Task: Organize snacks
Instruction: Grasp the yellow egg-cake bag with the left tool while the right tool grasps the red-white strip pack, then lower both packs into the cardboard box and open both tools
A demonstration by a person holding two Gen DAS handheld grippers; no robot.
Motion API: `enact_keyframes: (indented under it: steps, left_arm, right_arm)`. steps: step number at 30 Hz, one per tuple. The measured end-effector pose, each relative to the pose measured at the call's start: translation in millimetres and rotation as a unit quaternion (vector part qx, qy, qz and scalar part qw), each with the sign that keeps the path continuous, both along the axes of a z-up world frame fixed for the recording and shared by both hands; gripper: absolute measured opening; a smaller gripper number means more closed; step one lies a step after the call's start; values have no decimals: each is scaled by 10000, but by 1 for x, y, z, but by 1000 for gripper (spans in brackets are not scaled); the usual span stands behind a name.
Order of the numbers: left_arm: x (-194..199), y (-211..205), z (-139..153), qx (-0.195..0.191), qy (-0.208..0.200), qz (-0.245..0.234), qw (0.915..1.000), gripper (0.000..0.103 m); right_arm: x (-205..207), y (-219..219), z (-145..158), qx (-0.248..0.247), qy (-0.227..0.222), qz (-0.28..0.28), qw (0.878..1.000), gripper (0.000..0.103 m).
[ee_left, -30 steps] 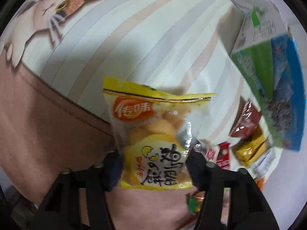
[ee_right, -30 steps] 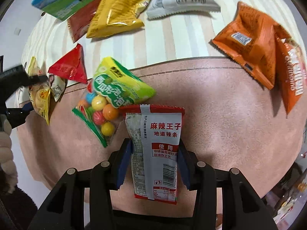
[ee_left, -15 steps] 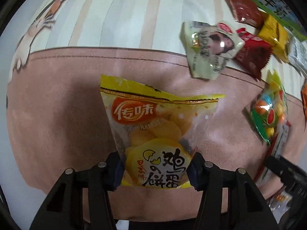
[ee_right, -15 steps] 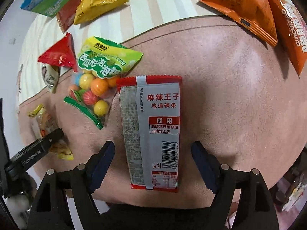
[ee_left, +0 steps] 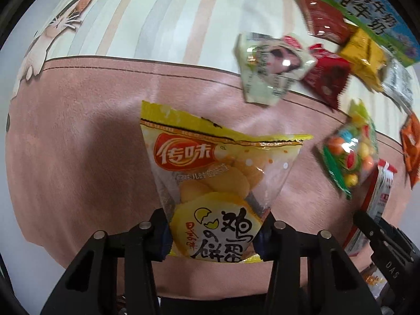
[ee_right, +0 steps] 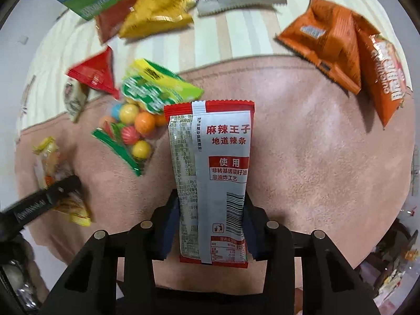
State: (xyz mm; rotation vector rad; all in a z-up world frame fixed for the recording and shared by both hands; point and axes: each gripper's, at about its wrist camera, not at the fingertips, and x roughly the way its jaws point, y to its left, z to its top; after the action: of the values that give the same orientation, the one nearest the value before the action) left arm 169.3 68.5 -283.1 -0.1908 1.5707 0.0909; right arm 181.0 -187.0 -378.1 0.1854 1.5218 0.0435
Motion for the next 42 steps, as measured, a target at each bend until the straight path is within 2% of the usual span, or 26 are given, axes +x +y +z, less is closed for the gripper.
enact_keyframes:
  steps: [7, 10, 12, 17, 21, 24, 27, 30, 36, 42]
  left_arm:
    - [2, -13, 50, -395, -365, -163, 9984, 43]
    - [17, -21, 87, -594, -673, -291, 9955, 43]
    - [36, -30, 115, -763, -915, -404, 9921, 43]
    - [94, -53, 162, -955, -1357, -588, 9844, 43]
    - [144, -62, 192, -978, -1606, -641, 9801, 43]
    - [194, -64, 212, -910, -1671, -680, 9794, 43]
    - [247, -78, 199, -815, -1511, -716, 9826, 43]
    - [295, -81, 180, -716, -1206, -739, 9874, 43]
    - [375, -87, 138, -327, -701, -804, 9938, 44]
    - [435, -84, 88, -59, -201, -838, 9963, 44]
  right_arm:
    - [5, -22, 56, 541, -317, -108, 9980, 45]
    - [24, -28, 93, 764, -484, -117, 9958, 45]
    - [37, -32, 112, 875, -633, -109, 9941, 45]
    - [85, -42, 158, 1173, -1090, -154, 9870, 45]
    - [136, -40, 186, 1201, -1505, -209, 9811, 45]
    - [183, -48, 208, 1005, -1793, -248, 9783, 45]
    - [231, -64, 220, 748, -1851, -238, 9796, 45]
    - [280, -73, 215, 481, -1693, -193, 9842, 45]
    - [366, -83, 175, -67, -1225, -130, 9924, 45]
    - [418, -81, 129, -359, -932, -16, 9950, 45]
